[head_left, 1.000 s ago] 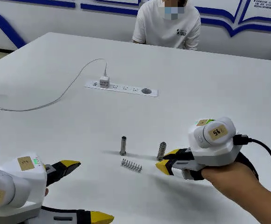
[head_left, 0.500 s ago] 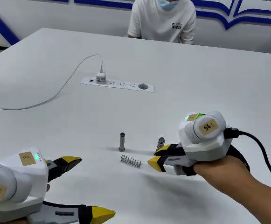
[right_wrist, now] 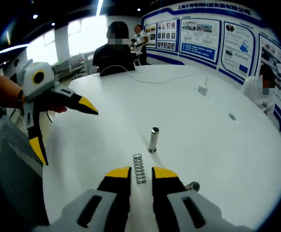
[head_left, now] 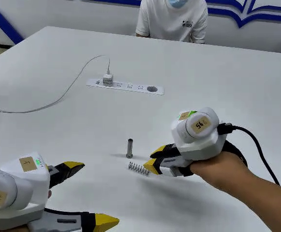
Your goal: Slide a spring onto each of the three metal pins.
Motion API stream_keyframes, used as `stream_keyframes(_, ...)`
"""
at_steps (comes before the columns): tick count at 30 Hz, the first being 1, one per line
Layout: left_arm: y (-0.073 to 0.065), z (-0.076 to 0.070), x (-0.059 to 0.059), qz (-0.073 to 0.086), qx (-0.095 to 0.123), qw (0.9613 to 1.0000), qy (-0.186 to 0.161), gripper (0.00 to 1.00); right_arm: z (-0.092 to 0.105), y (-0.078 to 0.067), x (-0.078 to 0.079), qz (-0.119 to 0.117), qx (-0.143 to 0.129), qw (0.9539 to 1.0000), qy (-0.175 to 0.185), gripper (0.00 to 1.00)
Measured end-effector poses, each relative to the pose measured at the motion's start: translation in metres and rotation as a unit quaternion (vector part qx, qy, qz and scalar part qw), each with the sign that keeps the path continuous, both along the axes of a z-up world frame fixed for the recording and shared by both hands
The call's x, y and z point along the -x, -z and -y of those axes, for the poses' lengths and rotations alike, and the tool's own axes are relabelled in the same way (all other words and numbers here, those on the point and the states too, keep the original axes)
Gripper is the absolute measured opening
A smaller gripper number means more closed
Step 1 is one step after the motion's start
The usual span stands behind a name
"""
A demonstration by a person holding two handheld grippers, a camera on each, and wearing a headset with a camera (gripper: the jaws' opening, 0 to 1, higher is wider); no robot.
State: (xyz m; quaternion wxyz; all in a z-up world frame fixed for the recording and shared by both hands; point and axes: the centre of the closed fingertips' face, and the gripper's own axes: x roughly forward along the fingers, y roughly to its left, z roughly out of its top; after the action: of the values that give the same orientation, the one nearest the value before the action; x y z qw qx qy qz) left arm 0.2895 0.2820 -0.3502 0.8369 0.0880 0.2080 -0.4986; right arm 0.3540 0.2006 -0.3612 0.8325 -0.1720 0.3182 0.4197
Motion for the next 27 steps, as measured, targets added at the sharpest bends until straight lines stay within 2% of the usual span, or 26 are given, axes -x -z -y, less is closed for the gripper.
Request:
stream_keyframes(12, 0.008, -0.002, -0.009, -0.015, -0.006, 0.9999, -0.004, 0.89, -0.022, 0.017, -0.007, -0.018, 0.023, 0.9986, -0.044, 0.18)
stream_keyframes(24, 0.012, 0.002, -0.011, -0.02, -0.009, 0.9998, 0.003, 0.89, -0.029, 0.033, -0.011, -0.037, 0.037, 0.9975, -0.047, 0.17)
stream_keyframes(27, 0.012, 0.002, -0.011, -0.019, -0.009, 0.9998, 0.003, 0.89, -0.029, 0.034, -0.012, -0.034, 0.042, 0.9974, -0.048, 0.16)
